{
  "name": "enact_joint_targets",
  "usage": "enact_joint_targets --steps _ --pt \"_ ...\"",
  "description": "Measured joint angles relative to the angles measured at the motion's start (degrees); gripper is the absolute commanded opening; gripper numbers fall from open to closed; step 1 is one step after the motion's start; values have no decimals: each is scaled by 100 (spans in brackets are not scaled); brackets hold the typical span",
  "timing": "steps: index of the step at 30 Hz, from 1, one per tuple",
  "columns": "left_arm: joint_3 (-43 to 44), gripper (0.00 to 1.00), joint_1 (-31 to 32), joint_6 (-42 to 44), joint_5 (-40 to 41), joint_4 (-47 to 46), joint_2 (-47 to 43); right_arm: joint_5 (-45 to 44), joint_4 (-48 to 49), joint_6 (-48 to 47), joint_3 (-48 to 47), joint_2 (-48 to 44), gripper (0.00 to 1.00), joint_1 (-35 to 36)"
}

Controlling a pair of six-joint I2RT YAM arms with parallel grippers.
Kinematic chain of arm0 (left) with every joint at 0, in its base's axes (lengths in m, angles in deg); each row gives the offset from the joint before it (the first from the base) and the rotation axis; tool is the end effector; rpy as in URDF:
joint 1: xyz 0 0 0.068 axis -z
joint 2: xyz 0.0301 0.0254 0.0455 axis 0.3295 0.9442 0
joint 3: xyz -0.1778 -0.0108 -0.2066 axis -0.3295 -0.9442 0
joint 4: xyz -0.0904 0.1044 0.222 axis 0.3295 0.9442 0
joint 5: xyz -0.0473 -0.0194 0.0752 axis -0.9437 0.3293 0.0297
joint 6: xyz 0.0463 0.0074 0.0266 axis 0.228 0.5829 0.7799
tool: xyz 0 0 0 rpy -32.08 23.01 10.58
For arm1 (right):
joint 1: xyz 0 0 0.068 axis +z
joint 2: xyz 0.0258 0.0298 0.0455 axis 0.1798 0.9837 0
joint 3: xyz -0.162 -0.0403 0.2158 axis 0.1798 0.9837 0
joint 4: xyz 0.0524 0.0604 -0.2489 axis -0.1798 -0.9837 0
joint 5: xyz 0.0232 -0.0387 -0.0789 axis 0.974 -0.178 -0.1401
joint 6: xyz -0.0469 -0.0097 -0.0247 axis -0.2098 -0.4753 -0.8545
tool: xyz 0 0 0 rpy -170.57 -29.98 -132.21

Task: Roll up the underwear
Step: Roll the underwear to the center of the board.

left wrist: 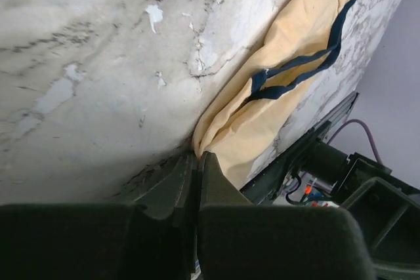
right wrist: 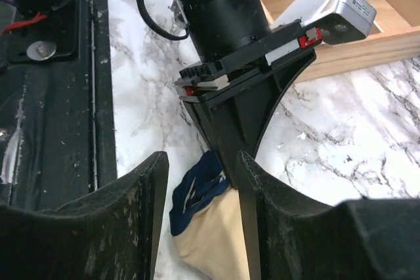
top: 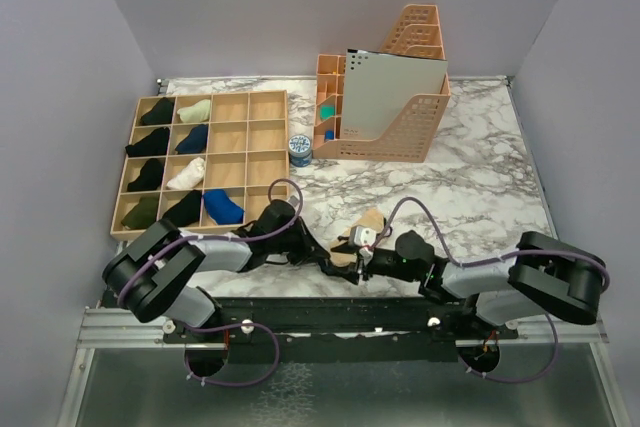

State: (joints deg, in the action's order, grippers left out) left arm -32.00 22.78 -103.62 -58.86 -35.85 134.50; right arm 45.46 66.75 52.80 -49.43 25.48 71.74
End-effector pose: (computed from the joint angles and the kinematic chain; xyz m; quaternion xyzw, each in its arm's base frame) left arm 0.1668 -0.1668 0.1152 -0.1313 0.8939 -0.4173 0.0981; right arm 0.0977 0.1986 0.1490 -0.4837 0.5726 0.3931 0.5326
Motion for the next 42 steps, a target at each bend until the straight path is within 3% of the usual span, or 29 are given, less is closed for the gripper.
enact_joint_targets --steps 7,11,13,15,20,23,26,28,35,42 --pt "-90 0 -428 -103 164 345 -431 -214 -2234 -474 -562 -719 67 57" --pt "-232 0 -713 -142 348 614 -957 -1027 -3617 535 -1355 -756 71 109" --pt "-256 0 -815 -149 431 721 -1147 -1344 -4271 1110 -1982 -673 98 107" --pt "-267 0 -833 -173 494 813 -1274 -1451 -4553 1552 -2452 -562 100 87" --pt "-516 0 -833 -334 584 892 -1556 -1325 -4575 1888 -2505 -291 100 234" --pt "-614 0 -833 -431 616 931 -1641 -1808 -4623 1735 -2474 42 100 726" --pt "-748 0 -833 -522 636 944 -1766 -2540 -4647 1416 -2546 376 89 1405" --pt "-785 0 -833 -584 651 986 -1836 -2944 -4680 1220 -2710 651 87 1749" --pt "-782 0 -833 -678 673 1102 -1908 -4422 -4645 402 -3279 1534 70 2234" --pt "-778 0 -855 -730 708 1246 -1978 -5292 -4629 -85 -3368 1985 55 2420"
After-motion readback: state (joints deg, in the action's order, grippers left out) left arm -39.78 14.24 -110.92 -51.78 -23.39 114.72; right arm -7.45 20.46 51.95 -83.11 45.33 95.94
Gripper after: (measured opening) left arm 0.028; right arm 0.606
